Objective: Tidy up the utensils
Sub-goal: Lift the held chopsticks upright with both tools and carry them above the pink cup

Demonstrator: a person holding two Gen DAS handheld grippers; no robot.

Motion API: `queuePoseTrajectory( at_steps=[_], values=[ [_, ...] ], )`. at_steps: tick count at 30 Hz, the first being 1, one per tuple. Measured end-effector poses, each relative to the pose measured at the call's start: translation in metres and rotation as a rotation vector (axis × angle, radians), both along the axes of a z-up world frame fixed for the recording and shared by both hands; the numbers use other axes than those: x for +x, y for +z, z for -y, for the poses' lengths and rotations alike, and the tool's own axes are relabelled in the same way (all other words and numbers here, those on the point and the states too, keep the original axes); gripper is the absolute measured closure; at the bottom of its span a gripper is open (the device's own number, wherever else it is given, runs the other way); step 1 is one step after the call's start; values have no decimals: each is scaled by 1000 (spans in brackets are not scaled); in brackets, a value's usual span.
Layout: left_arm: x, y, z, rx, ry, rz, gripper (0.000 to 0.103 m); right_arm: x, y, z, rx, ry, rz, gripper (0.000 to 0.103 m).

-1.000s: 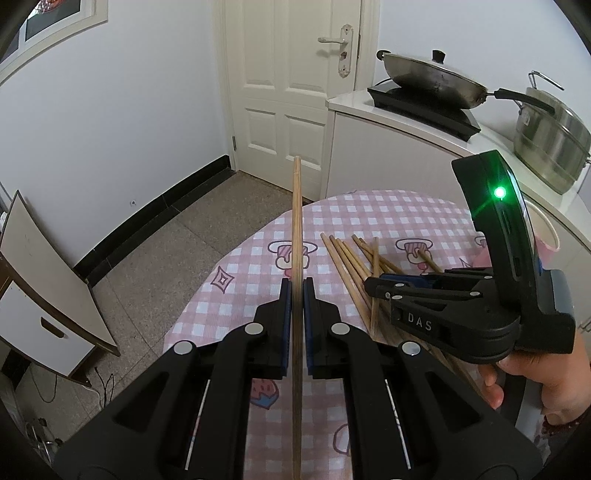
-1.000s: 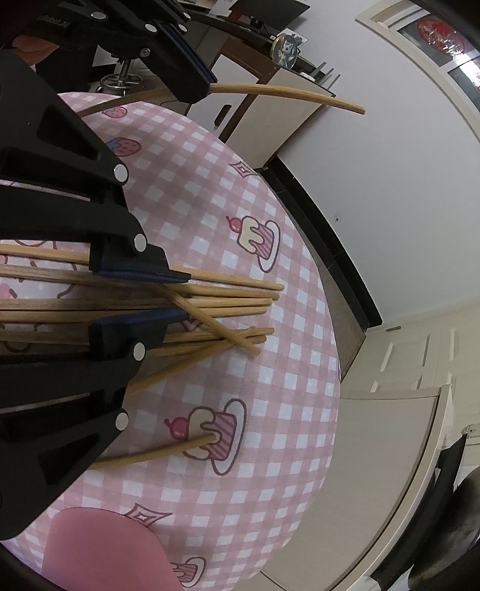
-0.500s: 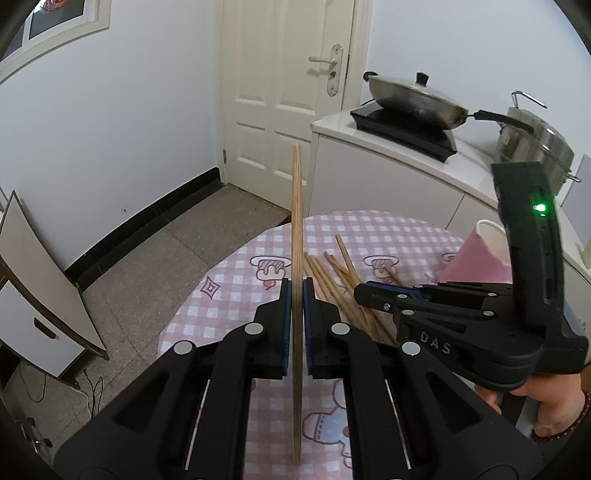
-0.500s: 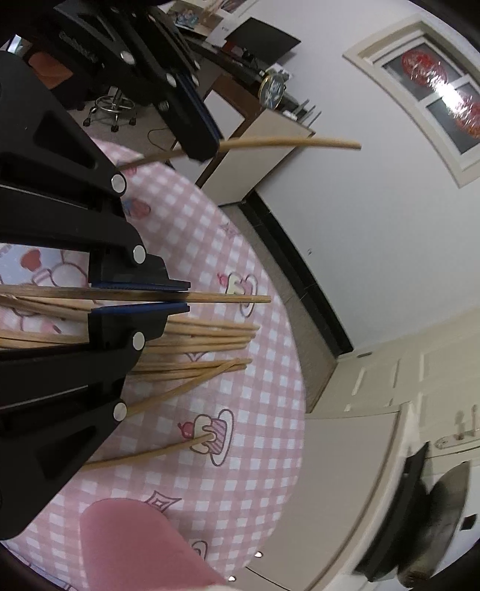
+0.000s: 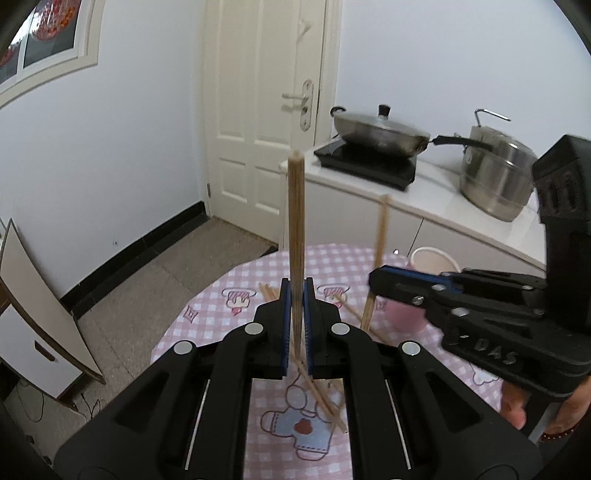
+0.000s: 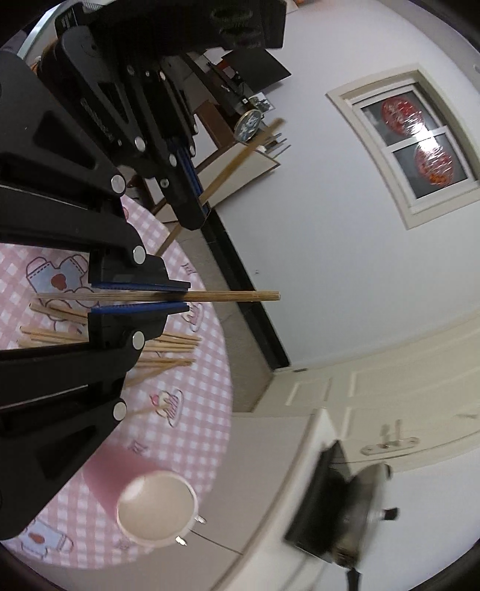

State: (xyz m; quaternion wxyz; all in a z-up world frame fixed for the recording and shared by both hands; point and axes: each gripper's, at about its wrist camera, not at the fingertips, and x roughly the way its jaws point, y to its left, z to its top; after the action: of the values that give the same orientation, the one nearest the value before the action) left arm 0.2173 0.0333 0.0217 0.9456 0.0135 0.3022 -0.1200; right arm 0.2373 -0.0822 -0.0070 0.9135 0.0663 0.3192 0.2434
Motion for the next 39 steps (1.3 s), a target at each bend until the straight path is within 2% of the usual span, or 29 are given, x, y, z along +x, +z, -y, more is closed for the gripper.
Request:
queuePoseTrajectory(
  at_steps=[13, 21, 26, 32, 39],
  values=[
    [1, 42, 43, -53, -19, 106, 97, -26, 64, 50, -70, -116, 205, 99],
    [20, 66, 69, -196, -70, 116, 97, -28, 87, 92, -73, -216, 281, 99],
    [32, 69, 84, -278, -92, 119, 97, -26, 91, 114, -65, -256, 296, 99],
    [43, 62, 107, -291, -120, 105, 97, -23, 88, 130, -85, -309, 308, 99],
    [60, 22, 132, -195, -127, 1, 96, 2, 42, 143, -96, -317, 188, 99]
  ],
)
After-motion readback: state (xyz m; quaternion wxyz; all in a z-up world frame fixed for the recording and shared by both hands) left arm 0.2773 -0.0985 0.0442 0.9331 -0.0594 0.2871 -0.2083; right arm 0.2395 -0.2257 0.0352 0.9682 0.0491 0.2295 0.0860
